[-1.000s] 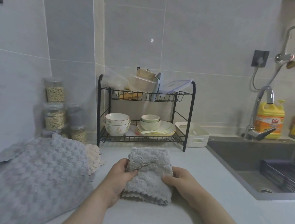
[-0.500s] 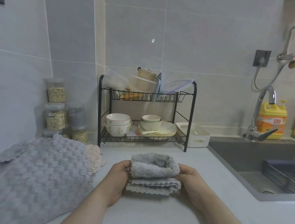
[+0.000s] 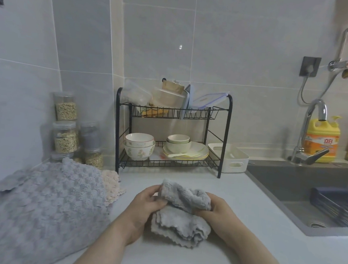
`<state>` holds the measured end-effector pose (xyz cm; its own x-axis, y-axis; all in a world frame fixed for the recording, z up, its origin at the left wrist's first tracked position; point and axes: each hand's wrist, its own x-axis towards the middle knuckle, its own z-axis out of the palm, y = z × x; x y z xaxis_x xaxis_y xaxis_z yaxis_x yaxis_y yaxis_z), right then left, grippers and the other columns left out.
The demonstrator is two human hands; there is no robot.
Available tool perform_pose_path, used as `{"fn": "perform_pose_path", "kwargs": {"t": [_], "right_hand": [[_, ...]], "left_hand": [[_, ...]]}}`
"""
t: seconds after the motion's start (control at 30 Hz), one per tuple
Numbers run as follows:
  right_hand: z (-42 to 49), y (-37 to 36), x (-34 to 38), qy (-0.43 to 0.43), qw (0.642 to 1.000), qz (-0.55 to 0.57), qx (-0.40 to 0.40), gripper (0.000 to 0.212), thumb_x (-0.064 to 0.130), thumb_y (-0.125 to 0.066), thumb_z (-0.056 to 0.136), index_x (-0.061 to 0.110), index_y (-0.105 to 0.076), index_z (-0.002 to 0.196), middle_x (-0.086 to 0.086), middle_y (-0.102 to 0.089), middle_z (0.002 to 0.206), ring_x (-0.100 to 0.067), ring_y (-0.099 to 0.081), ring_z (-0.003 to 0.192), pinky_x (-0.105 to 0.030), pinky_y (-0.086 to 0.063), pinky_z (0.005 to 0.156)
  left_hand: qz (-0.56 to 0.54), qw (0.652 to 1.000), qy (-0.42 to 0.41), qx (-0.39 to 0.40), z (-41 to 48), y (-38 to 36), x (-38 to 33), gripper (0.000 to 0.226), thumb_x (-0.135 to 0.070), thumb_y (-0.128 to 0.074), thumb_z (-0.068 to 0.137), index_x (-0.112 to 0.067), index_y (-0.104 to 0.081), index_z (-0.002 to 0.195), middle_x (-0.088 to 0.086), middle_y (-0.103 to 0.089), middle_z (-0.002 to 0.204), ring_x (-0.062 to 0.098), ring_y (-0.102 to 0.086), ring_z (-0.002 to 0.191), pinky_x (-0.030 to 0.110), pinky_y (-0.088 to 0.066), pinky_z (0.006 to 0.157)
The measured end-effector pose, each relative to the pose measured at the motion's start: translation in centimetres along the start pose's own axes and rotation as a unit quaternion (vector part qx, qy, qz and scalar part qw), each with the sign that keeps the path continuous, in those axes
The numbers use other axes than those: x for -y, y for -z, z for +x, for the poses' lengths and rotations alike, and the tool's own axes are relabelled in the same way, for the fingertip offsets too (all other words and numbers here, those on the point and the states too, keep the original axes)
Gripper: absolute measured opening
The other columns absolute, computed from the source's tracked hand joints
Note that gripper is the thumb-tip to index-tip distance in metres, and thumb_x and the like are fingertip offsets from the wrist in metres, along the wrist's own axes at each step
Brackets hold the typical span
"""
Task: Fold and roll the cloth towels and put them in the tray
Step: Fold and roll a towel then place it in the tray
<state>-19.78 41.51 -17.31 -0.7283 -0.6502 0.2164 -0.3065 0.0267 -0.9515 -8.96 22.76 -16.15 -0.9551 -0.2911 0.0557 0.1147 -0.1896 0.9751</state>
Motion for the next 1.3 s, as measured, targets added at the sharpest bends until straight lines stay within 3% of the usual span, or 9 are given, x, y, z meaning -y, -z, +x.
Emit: {"fn": "perform_pose_path", "kwargs": {"t": [0.13, 0.33, 0.47, 0.57, 0.67, 0.83, 0.93, 1.1, 1.3], "right_hand": [[-0.1, 0.7, 0.3, -0.009, 0.996, 0.087, -0.014, 0.033, -0.017, -0.058, 0.080, 0.005, -0.071, 0.101, -0.018, -0.072, 0.099, -0.028, -0.069, 0.090, -0.043, -0.054, 0.083], [0.3, 1.4, 0.1, -0.086, 0.973, 0.191, -0.094, 0.029, -0.020, -0.038, 0.078, 0.000, -0.058, 0.070, -0.015, -0.058, 0.076, -0.018, -0.044, 0.043, -0.021, -0.036, 0.044], [0.6, 0.8, 0.1, -0.105, 0.969, 0.220, -0.041, 0.051, 0.037, -0.057, 0.073, 0.010, -0.063, 0.116, -0.019, -0.062, 0.116, -0.031, -0.056, 0.081, -0.040, -0.046, 0.074], [0.7, 0.2, 0.1, -0.132, 0.985, 0.113, -0.012, 0.062, 0.071, -0.049, 0.079, 0.023, -0.066, 0.115, -0.004, -0.071, 0.113, -0.029, -0.065, 0.104, -0.041, -0.046, 0.095], [1.3, -0.2, 1.3, -0.132, 0.989, -0.013, 0.071, 0.048, 0.055, -0.067, 0.074, 0.019, -0.068, 0.105, -0.004, -0.073, 0.106, -0.012, -0.069, 0.095, -0.023, -0.051, 0.081], [1.5, 0.9, 1.5, -0.119, 0.978, -0.121, 0.118, 0.040, 0.033, -0.075, 0.062, 0.018, -0.066, 0.098, -0.006, -0.072, 0.097, -0.023, -0.068, 0.092, -0.033, -0.053, 0.083], [0.9, 0.6, 1.5, -0.119, 0.980, -0.127, 0.096, 0.032, 0.027, -0.073, 0.063, 0.027, -0.064, 0.093, 0.002, -0.071, 0.088, -0.018, -0.068, 0.080, -0.028, -0.053, 0.072], [0.6, -0.4, 2.0, -0.115, 0.974, -0.195, 0.032, 0.038, 0.033, -0.066, 0.060, 0.046, -0.054, 0.093, 0.019, -0.059, 0.102, 0.014, -0.051, 0.099, -0.002, -0.040, 0.077], [1.9, 0.1, 3.0, -0.159, 0.954, -0.236, 0.093, 0.017, 0.031, -0.065, 0.068, 0.023, -0.061, 0.083, 0.007, -0.063, 0.082, -0.008, -0.059, 0.079, -0.030, -0.049, 0.067]], "left_hand": [[0.017, 0.999, 0.002, -0.030, -0.1, -0.3, -0.1, 0.029, 0.020, -0.057, 0.076, -0.003, -0.068, 0.090, 0.019, -0.073, 0.087, 0.026, -0.071, 0.073, 0.033, -0.058, 0.058], [-0.066, 0.993, 0.045, -0.092, 0.2, 0.7, -0.2, 0.026, 0.007, -0.049, 0.084, -0.014, -0.064, 0.081, 0.019, -0.067, 0.075, 0.028, -0.063, 0.063, 0.038, -0.053, 0.061], [-0.037, 0.995, 0.017, -0.090, 0.1, 0.3, 0.1, 0.042, 0.023, -0.045, 0.079, -0.011, -0.066, 0.065, 0.016, -0.066, 0.068, 0.025, -0.061, 0.052, 0.029, -0.052, 0.048], [-0.007, 0.996, -0.002, -0.084, -0.4, 0.0, 0.0, 0.042, 0.024, -0.047, 0.078, -0.008, -0.070, 0.064, 0.012, -0.071, 0.077, 0.024, -0.065, 0.060, 0.029, -0.053, 0.051], [0.009, 0.997, -0.031, -0.073, 0.1, -0.2, 0.3, 0.043, 0.025, -0.048, 0.076, -0.007, -0.072, 0.063, 0.011, -0.072, 0.093, 0.027, -0.068, 0.077, 0.038, -0.056, 0.071], [0.018, 0.994, -0.051, -0.100, 0.6, 0.7, 0.5, 0.019, -0.012, -0.053, 0.065, -0.004, -0.067, 0.054, 0.014, -0.067, 0.103, 0.028, -0.063, 0.094, 0.044, -0.046, 0.088], [0.121, 0.987, -0.040, -0.100, 0.2, 1.0, 1.0, 0.031, -0.042, -0.064, 0.052, -0.012, -0.065, 0.059, -0.001, -0.068, 0.100, 0.010, -0.063, 0.084, 0.025, -0.045, 0.074], [0.295, 0.953, 0.060, -0.015, 0.5, 0.4, 0.5, 0.060, -0.021, -0.082, 0.065, -0.045, -0.049, 0.108, -0.025, -0.061, 0.108, -0.026, -0.049, 0.094, -0.004, -0.035, 0.070], [0.357, 0.915, 0.187, 0.015, 1.6, -0.8, -2.8, 0.028, -0.017, -0.079, 0.066, -0.035, -0.061, 0.077, -0.010, -0.066, 0.083, -0.002, -0.062, 0.063, 0.017, -0.050, 0.056]]}}
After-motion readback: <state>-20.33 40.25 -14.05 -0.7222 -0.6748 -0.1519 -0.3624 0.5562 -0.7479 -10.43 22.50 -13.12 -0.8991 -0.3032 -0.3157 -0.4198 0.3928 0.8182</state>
